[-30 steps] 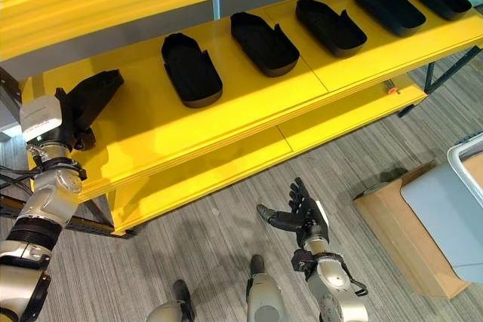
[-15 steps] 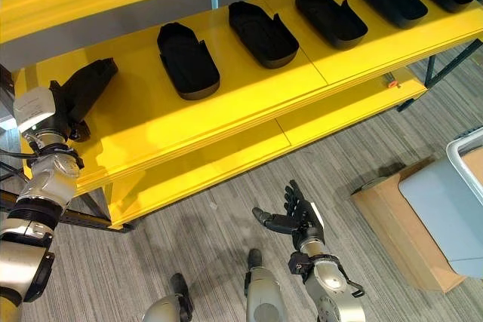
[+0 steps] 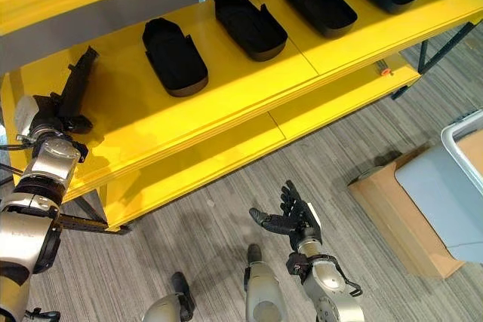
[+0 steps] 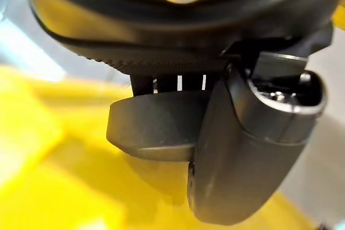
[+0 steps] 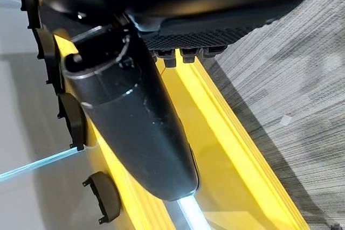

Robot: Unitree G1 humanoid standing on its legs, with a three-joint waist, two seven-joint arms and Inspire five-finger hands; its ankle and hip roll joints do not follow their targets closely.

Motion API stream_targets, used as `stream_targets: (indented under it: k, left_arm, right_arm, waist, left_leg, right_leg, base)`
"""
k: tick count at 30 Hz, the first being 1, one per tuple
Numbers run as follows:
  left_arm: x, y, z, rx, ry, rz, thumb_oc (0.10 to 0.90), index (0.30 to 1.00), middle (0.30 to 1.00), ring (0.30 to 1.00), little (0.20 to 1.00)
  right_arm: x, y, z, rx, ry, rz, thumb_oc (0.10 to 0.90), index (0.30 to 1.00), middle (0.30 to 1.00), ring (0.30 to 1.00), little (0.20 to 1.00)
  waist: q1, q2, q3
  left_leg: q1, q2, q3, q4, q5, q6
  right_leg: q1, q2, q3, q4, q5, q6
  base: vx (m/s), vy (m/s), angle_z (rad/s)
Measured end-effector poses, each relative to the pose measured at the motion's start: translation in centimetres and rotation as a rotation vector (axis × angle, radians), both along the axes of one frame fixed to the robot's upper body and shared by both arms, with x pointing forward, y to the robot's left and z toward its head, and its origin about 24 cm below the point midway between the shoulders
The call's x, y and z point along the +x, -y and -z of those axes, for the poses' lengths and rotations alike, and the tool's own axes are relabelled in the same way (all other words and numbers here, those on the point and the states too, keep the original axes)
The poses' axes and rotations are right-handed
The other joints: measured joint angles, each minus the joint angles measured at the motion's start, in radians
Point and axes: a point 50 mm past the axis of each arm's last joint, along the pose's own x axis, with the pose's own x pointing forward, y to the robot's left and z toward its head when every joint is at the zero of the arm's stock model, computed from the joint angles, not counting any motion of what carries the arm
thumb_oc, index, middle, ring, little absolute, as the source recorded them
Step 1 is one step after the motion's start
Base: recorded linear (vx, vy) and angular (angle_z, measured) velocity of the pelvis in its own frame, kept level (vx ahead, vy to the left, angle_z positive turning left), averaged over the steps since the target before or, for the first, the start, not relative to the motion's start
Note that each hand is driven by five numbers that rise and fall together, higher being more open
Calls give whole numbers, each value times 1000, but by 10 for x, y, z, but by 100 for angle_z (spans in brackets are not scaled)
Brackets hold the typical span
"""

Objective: Move parts from the plastic box to the shelf.

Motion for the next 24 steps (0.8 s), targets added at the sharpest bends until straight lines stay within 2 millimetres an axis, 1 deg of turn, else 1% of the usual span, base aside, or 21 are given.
stream_targets:
  k: [1,5,6,7,9,12,14,19,20,22,24]
  left_arm:
    - [1,3,3,-102,43,-6,400,300,300,300,300]
    - [2,7,6,-175,86,-18,400,300,300,300,300]
    - [3,9,7,-220,113,-21,400,300,300,300,300]
    - [4,13,9,-336,192,-25,400,300,300,300,300]
    - [5,18,11,-389,228,-21,400,300,300,300,300]
    - [9,32,14,-510,311,0,400,300,300,300,300]
    - [9,36,16,-552,332,9,400,300,300,300,300]
    - [11,44,16,-545,340,14,400,300,300,300,300]
    - [11,46,15,-522,332,17,400,300,300,300,300]
    - [13,52,13,-352,271,43,400,300,300,300,300]
    - [14,55,9,-257,254,63,400,300,300,300,300]
  right_arm:
    - [-1,0,1,0,-4,-1,900,1000,1000,1000,1000]
    - [-1,-2,1,1,-4,-8,900,1000,1000,1000,1000]
    - [-1,-2,1,1,-2,-7,900,1000,1000,1000,1000]
    - [0,-2,0,1,0,-6,900,1000,1000,1000,1000]
    - [0,-2,0,1,1,-5,900,1000,1000,1000,1000]
    - [0,-2,0,0,1,-2,900,1000,1000,1000,1000]
    - [0,-2,0,-1,2,0,900,1000,1000,1000,1000]
    - [-1,0,1,-9,-4,4,900,1000,1000,1000,1000]
    - [-1,0,1,-10,-5,2,900,1000,1000,1000,1000]
    - [-1,1,0,-23,-3,-6,900,1000,1000,1000,1000]
    - [-2,3,0,-33,-5,0,900,1000,1000,1000,1000]
  waist:
    - [1,3,2]
    - [3,4,2]
    - [4,4,2]
    - [8,4,2]
    - [13,4,2]
    - [23,4,2]
    - [22,4,2]
    - [21,4,2]
    - [21,3,3]
    - [21,0,3]
    - [20,-4,6]
  left_leg:
    - [0,0,0,0,0,0]
    - [3,0,2,1,0,0]
    - [4,0,3,0,0,0]
    - [7,0,5,1,0,0]
    - [8,0,5,2,0,0]
    - [8,0,4,6,0,0]
    - [5,0,3,9,-1,0]
    - [-5,2,-4,23,-4,0]
    - [-5,2,-4,24,-5,0]
    - [-19,2,-4,34,-5,-1]
    - [-39,4,-5,45,-6,-1]
  right_leg:
    - [0,0,0,1,0,0]
    - [0,0,2,5,0,0]
    - [0,0,3,7,0,0]
    - [0,-1,5,8,0,-1]
    - [0,-1,6,11,0,-1]
    - [0,-2,8,15,0,-1]
    - [0,-2,7,15,0,-1]
    - [-1,-2,4,16,0,-2]
    - [-1,-2,4,16,0,-2]
    - [-16,-2,5,27,2,-3]
    - [-37,-3,7,37,2,-5]
  base:
    - [0,0,0]
    - [0,0,0]
    - [4,-3,-4]
    - [11,-7,-3]
    - [0,0,0]
    - [0,0,0]
    - [0,0,0]
    - [0,-1,1]
    - [-86,-9,0]
    - [-42,-7,-1]
    - [0,0,0]
